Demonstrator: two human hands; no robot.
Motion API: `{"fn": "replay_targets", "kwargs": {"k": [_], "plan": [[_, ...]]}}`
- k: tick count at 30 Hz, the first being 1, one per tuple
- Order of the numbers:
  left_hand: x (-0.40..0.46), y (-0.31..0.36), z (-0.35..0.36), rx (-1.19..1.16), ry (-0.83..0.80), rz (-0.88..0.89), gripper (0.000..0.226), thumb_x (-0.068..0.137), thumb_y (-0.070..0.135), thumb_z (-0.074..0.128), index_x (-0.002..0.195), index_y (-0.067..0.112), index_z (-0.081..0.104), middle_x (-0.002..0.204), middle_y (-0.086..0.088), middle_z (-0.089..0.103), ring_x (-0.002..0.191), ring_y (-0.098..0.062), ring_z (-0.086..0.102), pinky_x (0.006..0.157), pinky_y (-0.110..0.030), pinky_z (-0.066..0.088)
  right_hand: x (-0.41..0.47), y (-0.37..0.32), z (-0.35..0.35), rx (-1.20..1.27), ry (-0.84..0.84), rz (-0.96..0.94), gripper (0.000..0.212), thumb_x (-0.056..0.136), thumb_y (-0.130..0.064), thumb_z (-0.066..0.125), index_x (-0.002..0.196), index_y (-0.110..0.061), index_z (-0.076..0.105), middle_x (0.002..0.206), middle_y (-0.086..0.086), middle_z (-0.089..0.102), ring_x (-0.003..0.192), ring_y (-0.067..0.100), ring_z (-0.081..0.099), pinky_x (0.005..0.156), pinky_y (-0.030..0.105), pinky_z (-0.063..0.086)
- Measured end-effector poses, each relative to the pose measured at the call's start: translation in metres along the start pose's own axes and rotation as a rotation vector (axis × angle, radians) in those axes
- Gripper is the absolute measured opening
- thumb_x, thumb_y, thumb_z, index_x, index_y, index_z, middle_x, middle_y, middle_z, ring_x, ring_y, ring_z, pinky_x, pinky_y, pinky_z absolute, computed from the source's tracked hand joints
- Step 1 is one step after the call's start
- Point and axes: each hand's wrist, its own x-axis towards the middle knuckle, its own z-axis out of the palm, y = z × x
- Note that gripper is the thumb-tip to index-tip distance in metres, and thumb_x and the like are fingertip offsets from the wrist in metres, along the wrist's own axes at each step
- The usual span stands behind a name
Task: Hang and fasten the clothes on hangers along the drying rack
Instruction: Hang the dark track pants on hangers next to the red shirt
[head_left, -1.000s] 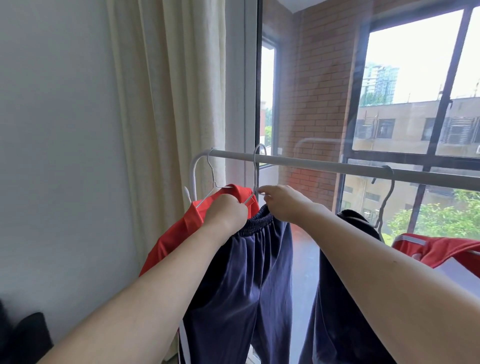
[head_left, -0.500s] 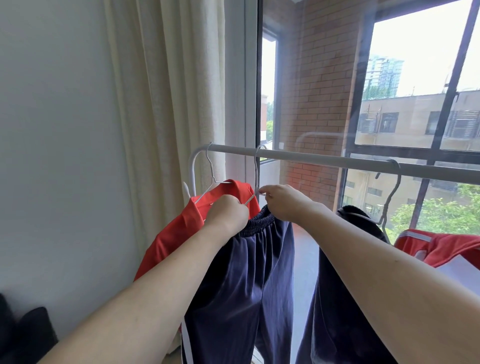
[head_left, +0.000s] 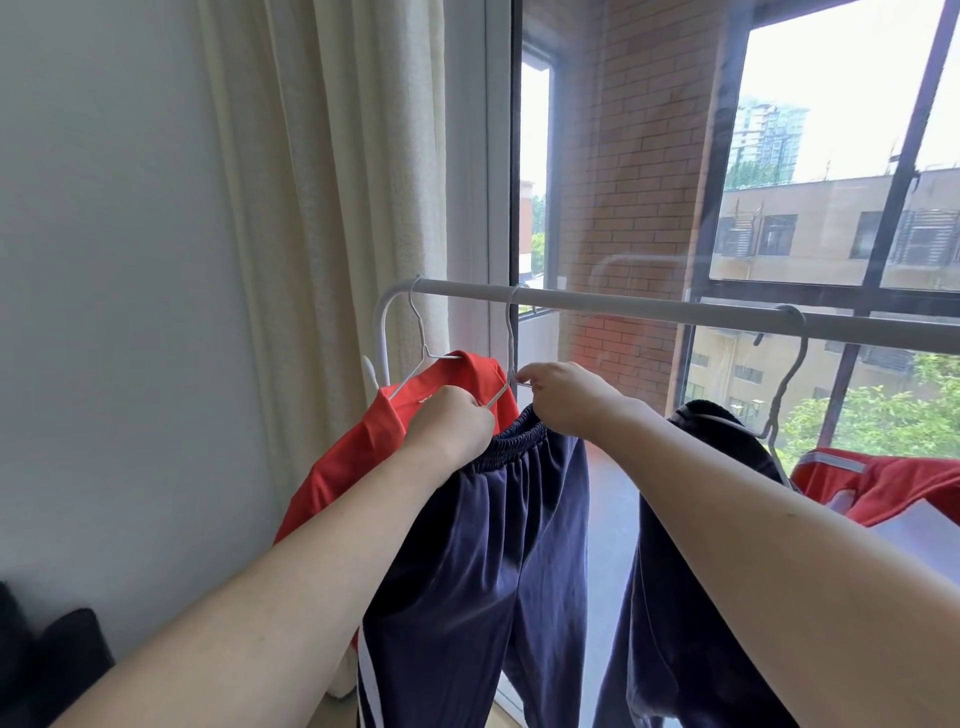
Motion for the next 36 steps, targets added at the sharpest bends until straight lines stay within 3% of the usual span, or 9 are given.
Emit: {"fn": "replay_targets", "kwargs": {"k": [5, 8, 10, 14, 17, 21, 36], "plan": [[0.001, -0.002, -0.003, 0.065, -0.017, 0.037, 0.028, 0.095, 0.018, 0.052, 0.077, 0.004, 0.068, 0.066, -0.005, 0.059, 0.061, -0.025, 0.051, 0.056, -0.03, 0.036, 0.0, -0.002, 0.0, 0.002, 0.008, 0.009, 0.065, 0.078, 0.0, 0.034, 0.134, -0.028, 0.053, 0.134, 0.004, 0.057, 0.115, 0.024, 0.057, 0.092, 0.039, 0.053], [0.0, -0.002, -0.004, 0.148, -0.007, 0.065, 0.034, 0.093, 0.015, 0.05, 0.059, 0.013, 0.05, 0.057, -0.001, 0.048, 0.053, -0.022, 0.044, 0.048, -0.03, 0.03, -0.001, -0.002, 0.001, 0.003, 0.008, 0.008, 0.066, 0.078, -0.001, 0.035, 0.135, -0.029, 0.052, 0.136, 0.003, 0.056, 0.116, 0.024, 0.057, 0.092, 0.039, 0.053], [-0.002, -0.002, -0.004, 0.206, 0.013, 0.087, 0.034, 0.091, 0.013, 0.049, 0.057, 0.016, 0.044, 0.058, 0.0, 0.047, 0.054, -0.021, 0.044, 0.049, -0.031, 0.029, -0.002, -0.002, 0.0, 0.008, 0.013, 0.015, 0.067, 0.078, -0.001, 0.035, 0.136, -0.03, 0.051, 0.138, 0.002, 0.055, 0.118, 0.023, 0.056, 0.092, 0.038, 0.052], [-0.004, -0.003, -0.004, 0.258, 0.033, 0.14, 0.022, 0.09, 0.017, 0.05, 0.071, 0.015, 0.06, 0.075, -0.003, 0.064, 0.075, -0.027, 0.059, 0.064, -0.03, 0.04, -0.002, -0.002, 0.0, 0.008, 0.019, 0.024, 0.066, 0.079, -0.002, 0.036, 0.137, -0.03, 0.05, 0.14, 0.002, 0.053, 0.121, 0.023, 0.054, 0.094, 0.037, 0.05], [-0.003, -0.005, -0.004, 0.264, 0.038, 0.163, 0.019, 0.09, 0.018, 0.051, 0.08, 0.013, 0.066, 0.081, -0.005, 0.068, 0.08, -0.029, 0.063, 0.065, -0.03, 0.041, -0.002, -0.002, -0.001, -0.003, 0.026, 0.03, 0.065, 0.079, -0.002, 0.037, 0.137, -0.029, 0.05, 0.14, 0.002, 0.053, 0.123, 0.023, 0.051, 0.095, 0.036, 0.049], [-0.001, -0.006, -0.003, 0.284, 0.044, 0.18, 0.021, 0.091, 0.019, 0.051, 0.073, 0.017, 0.061, 0.078, -0.003, 0.066, 0.077, -0.028, 0.062, 0.064, -0.03, 0.041, -0.002, -0.004, -0.002, -0.013, 0.028, 0.031, 0.064, 0.08, -0.002, 0.036, 0.137, -0.029, 0.05, 0.14, 0.003, 0.053, 0.123, 0.024, 0.051, 0.095, 0.037, 0.048], [0.01, -0.01, 0.004, 0.314, 0.053, 0.204, 0.015, 0.09, 0.024, 0.056, 0.083, 0.017, 0.068, 0.079, -0.001, 0.068, 0.079, -0.026, 0.064, 0.066, -0.031, 0.044, -0.006, -0.008, -0.005, -0.037, 0.03, 0.04, 0.06, 0.083, -0.004, 0.039, 0.137, -0.026, 0.051, 0.139, 0.004, 0.054, 0.123, 0.026, 0.051, 0.098, 0.04, 0.046]]}}
